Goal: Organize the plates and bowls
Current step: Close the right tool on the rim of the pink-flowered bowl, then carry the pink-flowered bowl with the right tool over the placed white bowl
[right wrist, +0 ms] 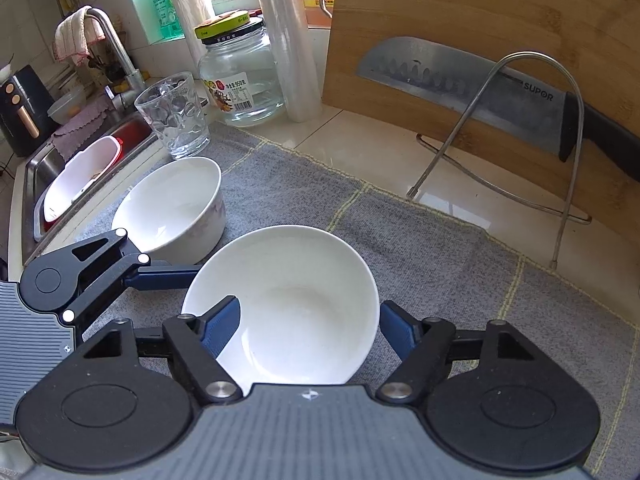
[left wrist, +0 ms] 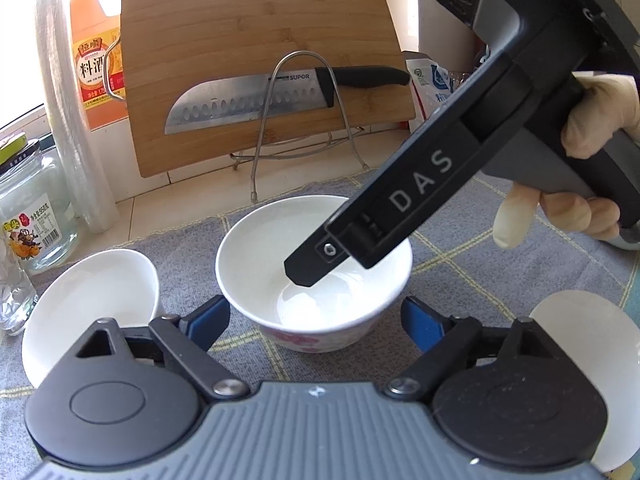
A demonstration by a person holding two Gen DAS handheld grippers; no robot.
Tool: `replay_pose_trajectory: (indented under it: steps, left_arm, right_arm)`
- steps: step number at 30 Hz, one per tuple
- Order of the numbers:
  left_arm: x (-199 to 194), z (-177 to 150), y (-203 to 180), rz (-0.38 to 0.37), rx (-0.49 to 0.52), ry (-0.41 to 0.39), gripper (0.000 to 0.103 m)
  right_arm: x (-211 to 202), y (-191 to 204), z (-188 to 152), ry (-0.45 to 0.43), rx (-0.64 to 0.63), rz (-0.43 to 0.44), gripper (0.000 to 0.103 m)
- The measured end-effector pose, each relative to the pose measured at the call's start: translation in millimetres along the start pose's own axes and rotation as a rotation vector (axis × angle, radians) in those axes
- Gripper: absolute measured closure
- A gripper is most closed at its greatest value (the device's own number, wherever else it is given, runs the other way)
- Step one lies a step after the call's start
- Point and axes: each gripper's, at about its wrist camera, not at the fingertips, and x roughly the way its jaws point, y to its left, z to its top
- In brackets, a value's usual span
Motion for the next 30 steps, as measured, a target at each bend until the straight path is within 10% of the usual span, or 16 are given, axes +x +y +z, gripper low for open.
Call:
replay_pose_trajectory:
  steps: [30]
  left_arm:
    - [-33, 16, -6, -0.027, 0.003, 0.006, 0.015]
  right_arm:
    - [-36, 7, -1, -0.025, 0.096, 0.064, 0.025]
